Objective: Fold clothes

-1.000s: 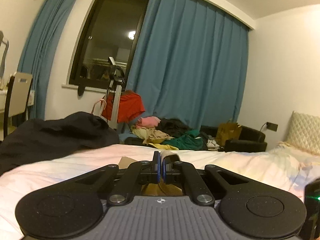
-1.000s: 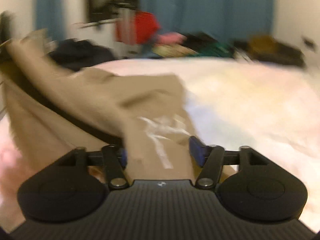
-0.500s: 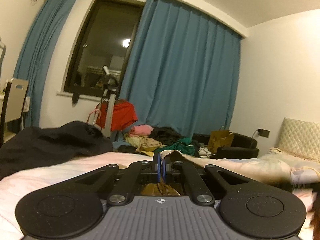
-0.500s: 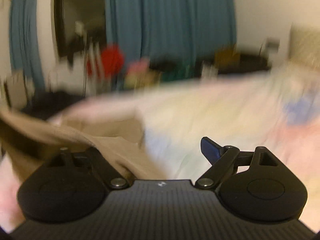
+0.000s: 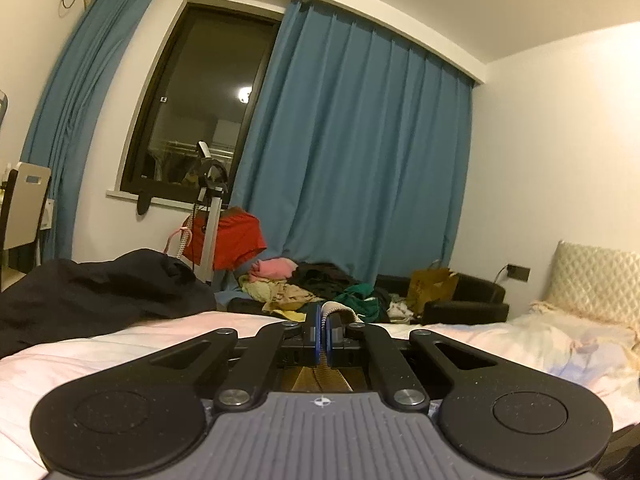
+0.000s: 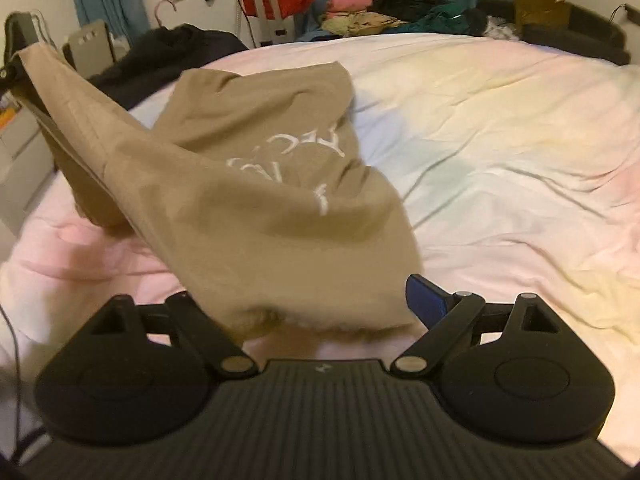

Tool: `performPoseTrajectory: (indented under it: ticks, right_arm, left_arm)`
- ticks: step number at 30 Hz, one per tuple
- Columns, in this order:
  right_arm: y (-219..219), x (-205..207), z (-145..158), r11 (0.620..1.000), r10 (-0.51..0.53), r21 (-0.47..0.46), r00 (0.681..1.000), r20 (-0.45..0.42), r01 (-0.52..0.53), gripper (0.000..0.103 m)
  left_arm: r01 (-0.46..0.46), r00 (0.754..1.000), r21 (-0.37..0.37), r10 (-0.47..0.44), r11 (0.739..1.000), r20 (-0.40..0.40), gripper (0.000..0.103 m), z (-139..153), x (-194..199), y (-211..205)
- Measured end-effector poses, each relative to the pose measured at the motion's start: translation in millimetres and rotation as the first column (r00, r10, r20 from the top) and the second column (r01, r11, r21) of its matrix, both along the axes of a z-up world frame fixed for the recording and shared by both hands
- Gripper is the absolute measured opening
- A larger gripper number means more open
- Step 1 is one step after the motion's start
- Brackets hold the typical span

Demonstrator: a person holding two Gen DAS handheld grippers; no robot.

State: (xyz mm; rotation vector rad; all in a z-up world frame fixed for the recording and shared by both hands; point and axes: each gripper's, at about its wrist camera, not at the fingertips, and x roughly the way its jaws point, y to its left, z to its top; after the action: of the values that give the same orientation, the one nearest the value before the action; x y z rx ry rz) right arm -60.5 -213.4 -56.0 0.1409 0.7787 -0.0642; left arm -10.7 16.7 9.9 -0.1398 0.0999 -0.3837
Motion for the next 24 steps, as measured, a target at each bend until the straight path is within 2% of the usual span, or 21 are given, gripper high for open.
performPoseTrajectory:
  ticks: [2,3,4,5,7,9,11,13,16,18,21,22,24]
  right_arm:
    - [-6.0,-6.4,12.0,0.993,-0.105,-0.052,0.990,0.089,0.110,0.090]
    - [-11.2,-11.6,20.1,0.984,-0.158,-0.056,0.974,0.165,0.169,0.089]
    - [-16.6,-19.1,28.2,0.975,-0.205,-0.032,0.943,0.263,0.221,0.086]
    - [-20.5,-22.5,33.8,0.970,-0.231,0.001,0.915,0.330,0.244,0.077]
    - [-22.9,-17.3,39.2,0.967,-0.248,0.039,0.896,0.368,0.252,0.062]
    - [-21.6,-11.3,39.9,0.969,-0.245,0.067,0.896,0.371,0.237,0.027]
    - [-18.8,-10.7,36.5,0.972,-0.236,0.103,0.898,0.372,0.213,0.016]
    - [-16.1,-13.3,32.8,0.973,-0.225,0.135,0.893,0.391,0.186,0.015]
    - [-11.8,-23.0,32.5,0.979,-0.197,0.138,0.860,0.470,0.149,0.015]
    - [-8.7,-30.5,33.1,0.980,-0.190,0.144,0.840,0.508,0.135,0.015]
    - [-9.9,-38.2,31.1,0.978,-0.195,0.170,0.817,0.542,0.120,0.015]
    - [-13.3,-38.5,29.6,0.975,-0.204,0.185,0.816,0.541,0.122,0.015]
    - [-20.3,-38.9,26.6,0.969,-0.224,0.215,0.812,0.539,0.124,0.015]
  left_arm:
    - [0.000,1.000,0.013,0.000,1.000,-0.018,0.002,-1.5,1.6,-0.1]
    - [0.001,1.000,0.019,0.000,1.000,-0.028,0.003,-2.5,2.5,-0.3]
    - [0.008,0.999,0.030,-0.006,1.000,-0.046,0.003,-5.6,3.8,-1.6]
    - [0.014,0.998,0.040,-0.012,0.999,-0.063,0.003,-8.8,5.0,-3.0]
    - [0.029,0.995,0.061,-0.023,0.998,-0.097,0.003,-15.2,7.5,-5.8]
    - [0.046,0.991,0.096,-0.033,0.994,-0.131,0.003,-23.7,9.1,-11.3]
    - [0.057,0.985,0.117,-0.036,0.991,-0.171,0.003,-32.3,13.2,-15.1]
    - [0.062,0.974,0.127,-0.033,0.990,-0.222,0.003,-41.1,18.0,-15.4]
    - [0.099,0.953,0.144,-0.052,0.985,-0.300,0.007,-55.3,27.7,-18.9]
    - [0.130,0.939,0.174,-0.065,0.976,-0.338,0.017,-65.1,33.5,-26.6]
    - [0.168,0.925,0.255,-0.063,0.952,-0.374,0.027,-83.1,41.1,-42.2]
    - [0.170,0.924,0.288,-0.051,0.942,-0.378,0.030,-89.2,42.9,-47.7]
    - [0.135,0.939,0.369,-0.001,0.920,-0.343,0.043,-100.0,45.5,-60.8]
